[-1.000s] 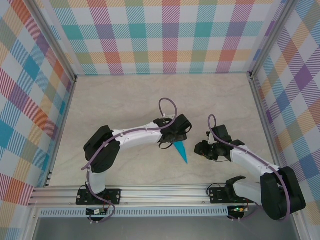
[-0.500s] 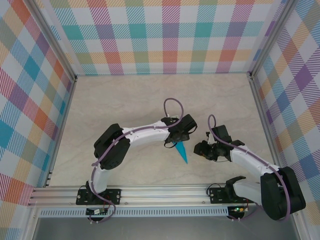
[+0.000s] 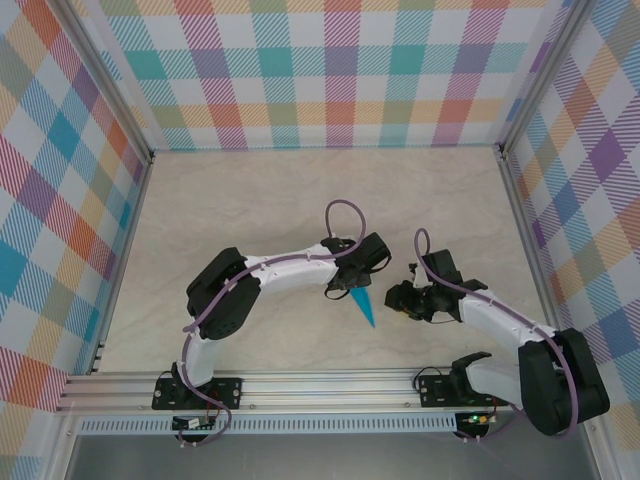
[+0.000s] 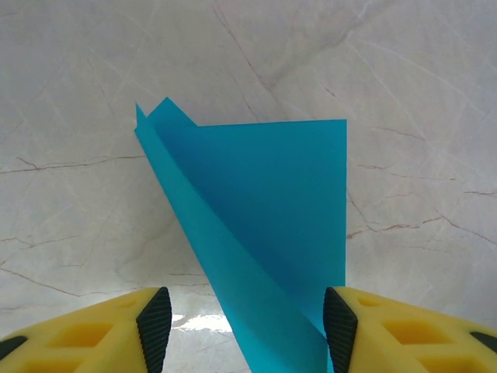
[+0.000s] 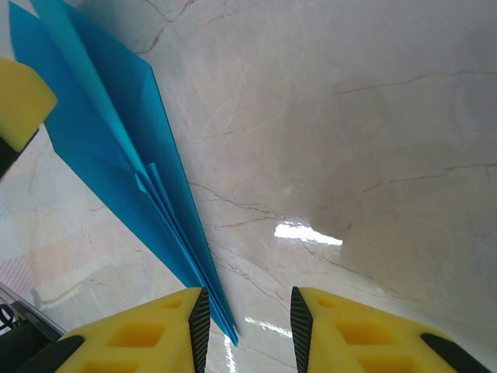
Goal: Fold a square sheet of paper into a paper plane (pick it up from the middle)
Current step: Move the paper to the center of the table.
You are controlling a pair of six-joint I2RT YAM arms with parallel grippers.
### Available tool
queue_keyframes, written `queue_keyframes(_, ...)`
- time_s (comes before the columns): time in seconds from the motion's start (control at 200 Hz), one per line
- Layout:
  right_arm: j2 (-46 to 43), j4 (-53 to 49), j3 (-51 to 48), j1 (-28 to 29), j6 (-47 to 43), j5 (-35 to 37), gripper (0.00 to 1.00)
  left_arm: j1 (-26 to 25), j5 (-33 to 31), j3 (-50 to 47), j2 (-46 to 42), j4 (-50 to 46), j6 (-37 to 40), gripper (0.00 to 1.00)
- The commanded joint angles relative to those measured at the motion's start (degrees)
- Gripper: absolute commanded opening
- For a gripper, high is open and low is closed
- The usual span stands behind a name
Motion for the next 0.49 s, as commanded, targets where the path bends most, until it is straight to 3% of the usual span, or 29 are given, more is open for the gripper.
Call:
queue_keyframes(0.0,1.03,2.01,-0.39,-0.17,-0.26,-2.36,0.35,0.17,0.64,-0.85,-1.77,0.64,0.28,0.65)
queue_keyframes(0.14,2.43,3.36,-0.11,-0.15,-0.11,-3.65,0.35,0.17,1.08,-1.18,-2.36,1.98,1.17,0.61)
queue_keyframes(0.295,4.17,5.08,0.55,-0.15,-0.17,-5.83,0.35,0.17,-0.45,-2.42,-3.78,0.78,0.99,0.51)
queue_keyframes(0.49,7.65,8.38,1.67,0.01,-0.74,-9.96,0.42,0.17,0.13,-8.52,-7.57,4.85,1.12,0.4)
